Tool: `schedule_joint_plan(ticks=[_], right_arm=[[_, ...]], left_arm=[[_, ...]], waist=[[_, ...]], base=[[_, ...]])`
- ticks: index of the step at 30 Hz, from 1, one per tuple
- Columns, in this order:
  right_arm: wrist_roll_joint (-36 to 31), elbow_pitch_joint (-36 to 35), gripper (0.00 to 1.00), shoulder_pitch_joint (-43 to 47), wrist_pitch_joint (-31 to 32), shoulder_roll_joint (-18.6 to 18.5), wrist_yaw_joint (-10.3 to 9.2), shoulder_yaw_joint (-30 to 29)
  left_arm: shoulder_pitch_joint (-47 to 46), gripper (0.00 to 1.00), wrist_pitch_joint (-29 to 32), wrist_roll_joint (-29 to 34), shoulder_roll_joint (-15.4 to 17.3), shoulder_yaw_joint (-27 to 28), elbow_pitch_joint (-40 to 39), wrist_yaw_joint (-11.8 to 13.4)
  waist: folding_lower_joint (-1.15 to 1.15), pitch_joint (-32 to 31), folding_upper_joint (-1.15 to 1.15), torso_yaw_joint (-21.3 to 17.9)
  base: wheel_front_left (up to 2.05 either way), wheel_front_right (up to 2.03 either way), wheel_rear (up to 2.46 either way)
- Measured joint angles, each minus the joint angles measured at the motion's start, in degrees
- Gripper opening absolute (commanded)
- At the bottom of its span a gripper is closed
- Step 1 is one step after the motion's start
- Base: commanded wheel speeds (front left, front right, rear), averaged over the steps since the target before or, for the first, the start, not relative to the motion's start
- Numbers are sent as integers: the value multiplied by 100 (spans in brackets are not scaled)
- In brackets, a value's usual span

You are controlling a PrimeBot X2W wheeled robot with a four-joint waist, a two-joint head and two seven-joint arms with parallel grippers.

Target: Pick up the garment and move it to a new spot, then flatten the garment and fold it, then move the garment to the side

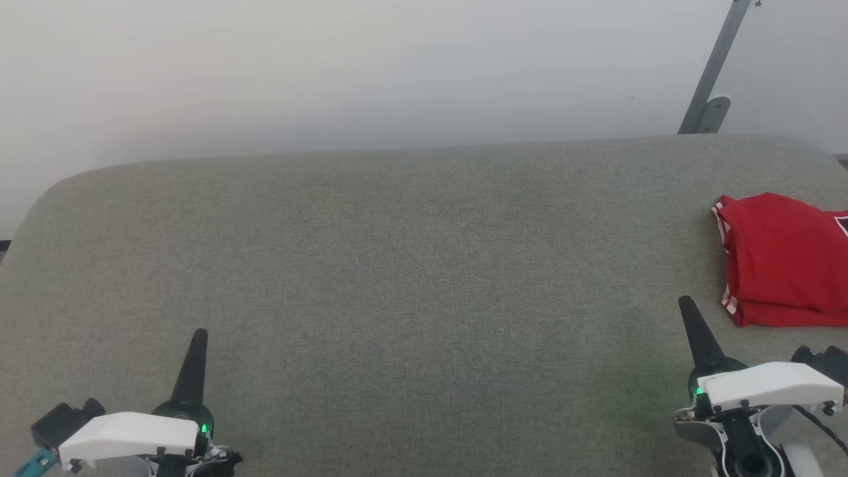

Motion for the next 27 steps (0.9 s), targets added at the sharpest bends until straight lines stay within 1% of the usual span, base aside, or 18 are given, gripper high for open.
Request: schedule_joint_plan(ticks=[27], right_arm=[[1385,-267,0,71,345,57,0,-98]], left_arm=[[-215,0,353,-1058,-204,-52,-4,0]], waist=[[0,-3,0,32]], base=[[0,0,0]])
